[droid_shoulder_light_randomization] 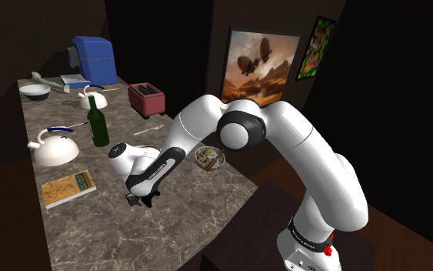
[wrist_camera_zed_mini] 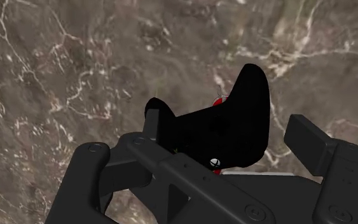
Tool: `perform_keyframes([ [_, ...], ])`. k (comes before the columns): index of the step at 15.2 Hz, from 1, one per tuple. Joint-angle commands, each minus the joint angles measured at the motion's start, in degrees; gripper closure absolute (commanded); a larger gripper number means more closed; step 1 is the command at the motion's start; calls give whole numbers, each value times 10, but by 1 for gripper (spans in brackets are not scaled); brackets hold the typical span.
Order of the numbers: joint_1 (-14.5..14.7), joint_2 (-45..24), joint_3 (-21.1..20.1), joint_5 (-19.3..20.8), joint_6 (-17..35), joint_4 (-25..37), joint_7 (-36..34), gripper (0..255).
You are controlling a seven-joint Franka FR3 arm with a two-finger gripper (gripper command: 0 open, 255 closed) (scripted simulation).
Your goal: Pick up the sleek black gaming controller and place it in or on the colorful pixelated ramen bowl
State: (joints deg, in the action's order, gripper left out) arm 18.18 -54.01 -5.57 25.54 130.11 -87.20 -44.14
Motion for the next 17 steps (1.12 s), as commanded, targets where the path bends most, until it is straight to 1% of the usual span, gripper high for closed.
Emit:
perform_keyframes([
  [1,0,0,0,0,0,0,0,255],
  [10,0,0,0,0,0,0,0,255],
  [17,-4,45,-7,-6,-23,-22,8,255],
])
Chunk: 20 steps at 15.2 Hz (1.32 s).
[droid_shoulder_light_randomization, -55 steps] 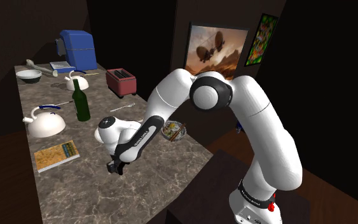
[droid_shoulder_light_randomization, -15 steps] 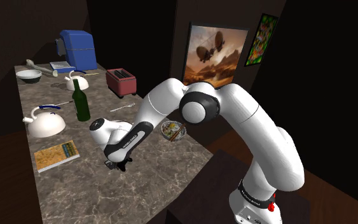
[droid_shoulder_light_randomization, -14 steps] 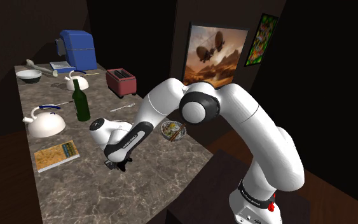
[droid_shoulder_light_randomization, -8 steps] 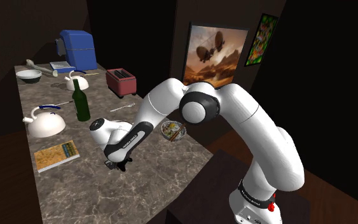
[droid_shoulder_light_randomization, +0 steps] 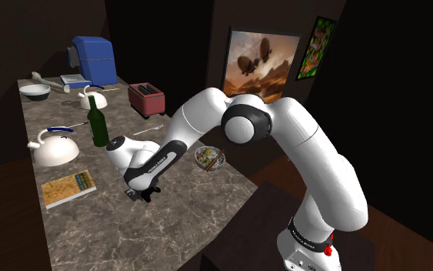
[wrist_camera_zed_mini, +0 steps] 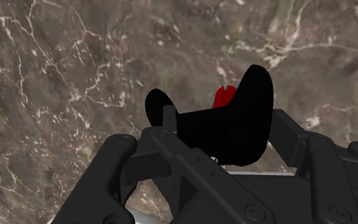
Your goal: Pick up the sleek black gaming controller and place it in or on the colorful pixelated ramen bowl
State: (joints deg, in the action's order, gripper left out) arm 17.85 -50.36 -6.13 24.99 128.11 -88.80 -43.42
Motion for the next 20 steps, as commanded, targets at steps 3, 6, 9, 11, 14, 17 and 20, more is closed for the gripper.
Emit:
perform_keyframes([
  [3,-3,27,-4,-4,-14,-13,5,255],
  [6,-4,45,-7,-7,-26,-19,9,255],
  [9,-6,62,-9,-11,-38,-23,14,255],
  [11,-7,73,-11,-13,-46,-25,17,255],
  [14,-8,89,-14,-17,-59,-28,22,255],
  [17,-10,104,-16,-21,-73,-29,27,255],
  [20,-11,119,-19,-25,-87,-30,32,255],
])
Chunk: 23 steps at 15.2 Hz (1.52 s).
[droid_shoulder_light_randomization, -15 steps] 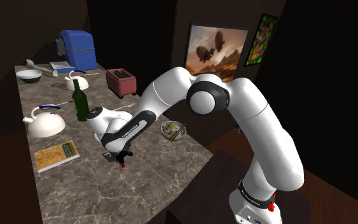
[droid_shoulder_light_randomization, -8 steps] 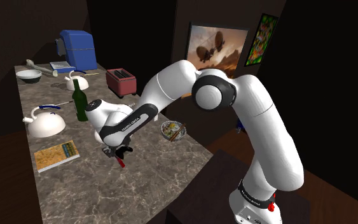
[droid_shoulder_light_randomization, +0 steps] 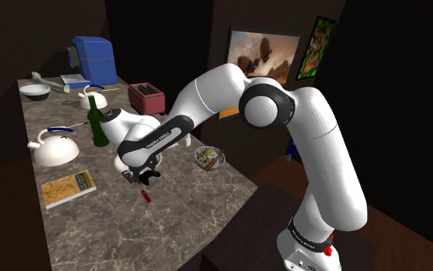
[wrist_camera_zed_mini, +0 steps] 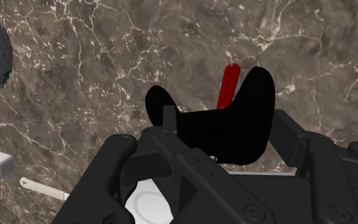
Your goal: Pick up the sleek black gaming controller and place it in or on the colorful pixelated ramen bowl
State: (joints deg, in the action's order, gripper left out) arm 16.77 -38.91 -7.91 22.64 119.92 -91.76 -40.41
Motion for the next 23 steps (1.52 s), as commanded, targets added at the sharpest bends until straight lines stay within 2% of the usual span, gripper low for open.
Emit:
perform_keyframes([
  [1,-1,9,-2,-3,-10,1,3,255],
  [6,-2,30,-5,-8,-33,3,11,255],
  [14,-75,110,17,-3,36,-122,77,255],
  [23,-155,164,50,3,95,-205,170,255],
])
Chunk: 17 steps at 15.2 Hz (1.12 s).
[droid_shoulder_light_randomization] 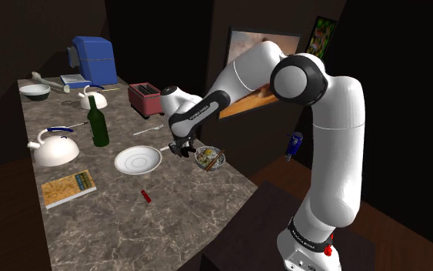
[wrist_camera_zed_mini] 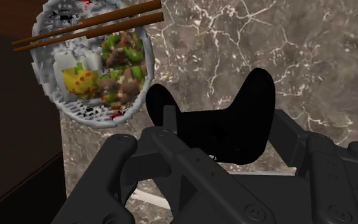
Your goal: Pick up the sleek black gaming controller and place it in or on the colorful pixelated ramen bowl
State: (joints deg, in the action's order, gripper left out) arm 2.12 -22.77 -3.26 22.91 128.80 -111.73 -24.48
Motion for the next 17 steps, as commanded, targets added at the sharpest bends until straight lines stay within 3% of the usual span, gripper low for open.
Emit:
perform_keyframes([
  [1,-17,6,8,1,12,-11,22,255],
  [13,-126,18,57,-3,63,-27,171,255],
  [17,-125,-3,59,4,86,-30,161,255],
])
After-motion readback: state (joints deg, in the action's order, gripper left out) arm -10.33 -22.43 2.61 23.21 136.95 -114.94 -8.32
